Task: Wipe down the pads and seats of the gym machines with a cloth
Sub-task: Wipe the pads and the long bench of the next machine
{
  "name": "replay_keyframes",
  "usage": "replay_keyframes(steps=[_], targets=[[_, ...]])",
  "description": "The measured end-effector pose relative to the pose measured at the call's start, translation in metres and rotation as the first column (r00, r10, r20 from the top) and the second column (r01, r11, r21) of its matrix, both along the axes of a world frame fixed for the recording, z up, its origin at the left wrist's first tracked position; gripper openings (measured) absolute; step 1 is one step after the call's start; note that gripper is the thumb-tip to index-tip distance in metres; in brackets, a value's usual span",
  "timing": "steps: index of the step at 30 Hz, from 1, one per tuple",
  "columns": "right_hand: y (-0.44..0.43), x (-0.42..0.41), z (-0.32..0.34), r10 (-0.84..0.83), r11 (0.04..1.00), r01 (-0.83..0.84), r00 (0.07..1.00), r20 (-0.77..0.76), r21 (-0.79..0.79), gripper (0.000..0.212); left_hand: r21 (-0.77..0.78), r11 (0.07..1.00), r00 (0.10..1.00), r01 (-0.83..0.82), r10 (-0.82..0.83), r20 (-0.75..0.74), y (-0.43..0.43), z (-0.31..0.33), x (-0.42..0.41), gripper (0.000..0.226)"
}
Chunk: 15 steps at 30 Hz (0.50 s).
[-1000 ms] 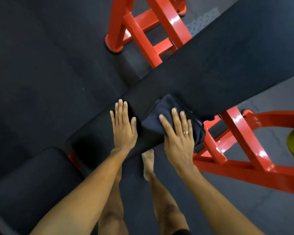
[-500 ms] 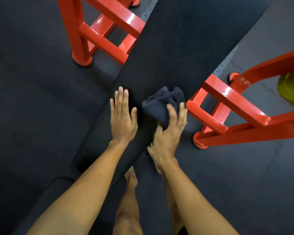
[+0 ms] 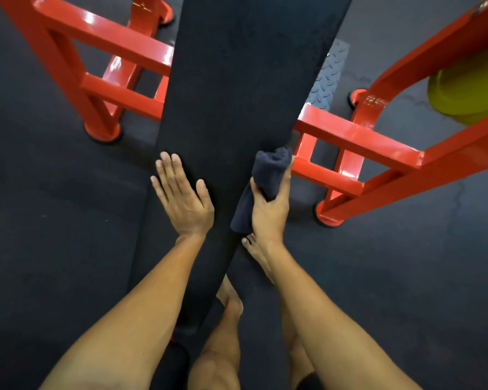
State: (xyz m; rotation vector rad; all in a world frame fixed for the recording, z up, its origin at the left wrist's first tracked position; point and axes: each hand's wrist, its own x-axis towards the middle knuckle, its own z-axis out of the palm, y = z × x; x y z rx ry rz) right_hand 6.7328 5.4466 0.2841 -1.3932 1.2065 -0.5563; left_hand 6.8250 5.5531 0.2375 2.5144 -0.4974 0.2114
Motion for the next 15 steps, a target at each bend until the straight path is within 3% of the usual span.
replay_keyframes(steps=[5, 7, 11, 13, 15], targets=[[0.008, 0.009, 0.011, -0.025, 0.985, 0.017, 0.999, -0.046, -0.170, 0.086, 0.008, 1.000, 1.000, 0.009, -0.009, 0.000, -0.001, 0.001, 0.001, 0.062], [0.032, -0.004, 0.007, 0.043, 0.971, -0.059, 0.996, -0.073, -0.232, 0.089, 0.017, 1.000, 1.000, 0.009, -0.009, -0.004, 0.000, 0.001, 0.000, 0.063], [0.026, -0.018, 0.014, 0.204, 0.955, -0.216, 0.976, -0.080, -0.203, 0.095, 0.015, 1.000, 1.000, 0.010, -0.010, -0.008, 0.000, 0.001, 0.000, 0.063], [0.000, 0.001, 0.022, 0.205, 0.920, -0.223, 0.975, -0.090, -0.322, 0.088, 0.004, 1.000, 1.000, 0.013, -0.013, -0.004, -0.001, 0.001, 0.002, 0.062], [-0.016, 0.022, 0.029, 0.181, 0.849, -0.263, 0.960, -0.215, -0.458, 0.089, -0.001, 1.000, 1.000, 0.018, -0.018, -0.013, -0.001, 0.001, 0.001, 0.062]])
